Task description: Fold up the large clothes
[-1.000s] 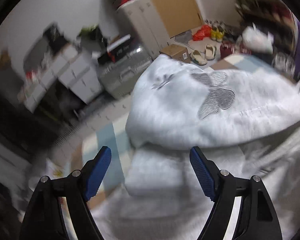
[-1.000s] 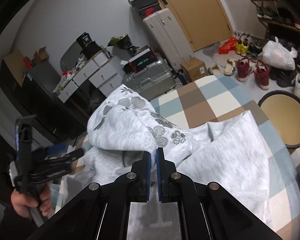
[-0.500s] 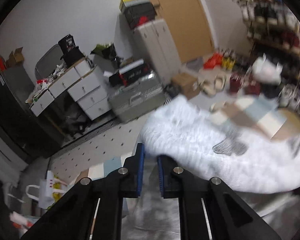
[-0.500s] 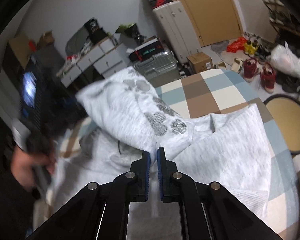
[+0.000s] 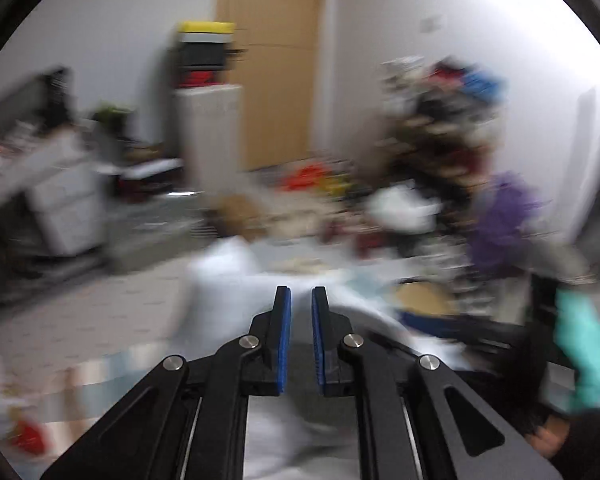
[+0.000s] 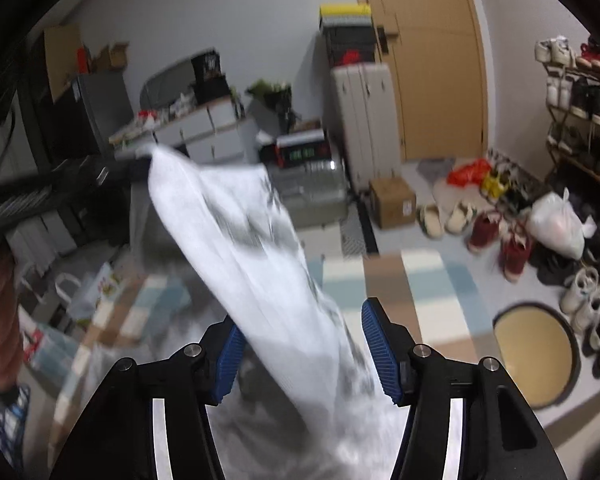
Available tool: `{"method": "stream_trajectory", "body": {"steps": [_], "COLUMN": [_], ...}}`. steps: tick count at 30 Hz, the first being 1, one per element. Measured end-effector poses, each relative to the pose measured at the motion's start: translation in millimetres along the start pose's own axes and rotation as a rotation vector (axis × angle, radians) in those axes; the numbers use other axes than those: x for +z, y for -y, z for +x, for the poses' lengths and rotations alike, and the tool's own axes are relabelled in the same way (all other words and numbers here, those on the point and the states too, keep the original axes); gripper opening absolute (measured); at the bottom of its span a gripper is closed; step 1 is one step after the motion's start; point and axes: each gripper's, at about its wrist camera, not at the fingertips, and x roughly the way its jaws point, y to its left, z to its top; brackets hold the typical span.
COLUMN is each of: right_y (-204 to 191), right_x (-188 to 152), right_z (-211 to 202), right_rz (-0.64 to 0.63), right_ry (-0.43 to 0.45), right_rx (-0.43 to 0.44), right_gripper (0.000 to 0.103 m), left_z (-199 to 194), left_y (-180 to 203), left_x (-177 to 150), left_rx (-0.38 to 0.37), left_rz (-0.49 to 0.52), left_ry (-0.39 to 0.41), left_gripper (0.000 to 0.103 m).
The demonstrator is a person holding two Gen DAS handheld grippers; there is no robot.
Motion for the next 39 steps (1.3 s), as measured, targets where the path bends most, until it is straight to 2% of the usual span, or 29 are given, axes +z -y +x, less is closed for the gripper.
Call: {"method": "stream_trajectory", "body": {"steps": [1, 2, 4, 5, 6, 7, 8, 9, 11, 12, 14, 16, 18, 19, 20, 21, 22, 23, 25, 28, 30, 31, 32, 33, 34, 36, 38, 39], "right_y": [2.4, 5.1, 8.8, 10.9, 11.7, 12.0, 12.7, 12.7, 7.1, 1.5, -8.8, -19.7, -27.4, -28.0, -29.3, -30.7, -32.6, -36.0, -48.6, -73.1, -81.5, -81.8, -79.5, -76.0, -73.3, -78.2, -87.0, -87.6], "right_x": [7.2, 13.4, 21.4, 24.1, 25.5, 26.9, 29.1, 30.5, 33.0, 32.3, 28.9, 21.9, 19.7, 20.8, 24.2, 30.1, 36.5, 44.5, 58.5, 65.3, 61.8, 59.9, 57.6, 58.0, 58.8, 61.6, 64.4, 66.0], "right_z": [1.0, 1.4, 0.8, -1.5, -4.9, -9.7, -16.6, -21.6, -26.6, -26.1, -20.8, -13.9, -2.8, -1.0, 3.6, 10.9, 19.0, 30.3, 57.3, 107.1, 136.9, 148.3, 158.5, 161.3, 159.8, 146.2, 112.7, 100.6], "right_rz": [0.024, 0.048, 0.092, 0.119, 0.127, 0.134, 0.145, 0.152, 0.135, 0.113, 0.074, 0.021, -0.039, -0.051, -0.069, -0.085, -0.1, -0.125, -0.197, -0.337, -0.405, -0.421, -0.409, -0.379, -0.36, -0.406, -0.484, -0.493], "right_ry": [0.006, 0.011, 0.015, 0.033, 0.05, 0.077, 0.11, 0.129, 0.135, 0.117, 0.07, 0.028, -0.009, -0.01, -0.009, -0.019, -0.04, -0.062, -0.126, -0.232, -0.297, -0.319, -0.343, -0.345, -0.322, -0.261, -0.128, -0.089], "right_rx": [0.032, 0.074, 0.101, 0.12, 0.117, 0.114, 0.131, 0.138, 0.135, 0.126, 0.136, 0.114, 0.053, 0.04, 0.017, -0.011, -0.028, -0.044, -0.075, -0.201, -0.276, -0.306, -0.306, -0.278, -0.279, -0.287, -0.282, -0.281], "right_gripper": [0.031, 0.003, 0.005, 0.003, 0.002, 0.0, 0.0, 0.0, 0.0, 0.0, 0.0, 0.003, 0.009, 0.021, 0.043, 0.058, 0.08, 0.08, 0.079, 0.078, 0.074, 0.057, 0.004, 0.008, 0.003, 0.003, 0.003, 0.003], "left_z": [-6.3, -16.7, -31.3, -36.7, -38.5, -37.6, -33.6, -31.6, -17.0, -3.1, 17.4, 35.9, 41.6, 46.5, 52.7, 55.8, 61.4, 65.9, 66.9, 70.8, 78.8, 83.6, 88.8, 93.2, 101.1, 105.4, 98.5, 92.1], "left_y": [1.1, 3.5, 5.2, 3.5, 1.0, -4.0, -10.3, -16.9, -31.2, -43.1, -62.8, -83.5, -99.0, -107.4, -116.2, -122.4, -132.2, -140.3, -150.5, -165.1, -171.3, -175.7, -179.4, -180.5, -183.4, -183.8, -178.6, -173.8], "left_x": [-0.2, -3.4, -12.7, -21.1, -28.4, -39.2, -50.0, -56.8, -72.3, -80.4, -95.5, -115.5, -133.3, -140.2, -143.0, -142.9, -141.8, -139.0, -138.8, -127.0, -122.9, -120.1, -115.8, -112.7, -110.8, -109.6, -104.6, -104.6], "left_rx": [-0.042, -0.046, -0.04, -0.033, -0.008, 0.067, 0.16, 0.204, 0.257, 0.291, 0.297, 0.342, 0.333, 0.348, 0.366, 0.372, 0.359, 0.335, 0.308, 0.257, 0.233, 0.22, 0.198, 0.155, 0.144, 0.17, 0.146, 0.136], "left_rz": [0.003, 0.02, 0.047, 0.056, 0.058, 0.05, 0.029, 0.011, -0.017, -0.065, -0.159, -0.259, -0.325, -0.345, -0.356, -0.371, -0.403, -0.434, -0.484, -0.56, -0.596, -0.605, -0.614, -0.618, -0.623, -0.644, -0.67, -0.681], "left_ry": [0.004, 0.025, 0.067, 0.076, 0.086, 0.095, 0.109, 0.128, 0.112, 0.061, -0.019, -0.106, -0.117, -0.131, -0.155, -0.169, -0.179, -0.177, -0.163, -0.155, -0.168, -0.168, -0.161, -0.158, -0.172, -0.186, -0.112, -0.082], "left_gripper": [0.006, 0.006, 0.008, 0.018, 0.029, 0.068, 0.087, 0.096, 0.096, 0.096, 0.096, 0.096, 0.096, 0.096, 0.096, 0.096, 0.096, 0.096, 0.096, 0.096, 0.096, 0.096, 0.096, 0.096, 0.095, 0.095, 0.095, 0.095]}}
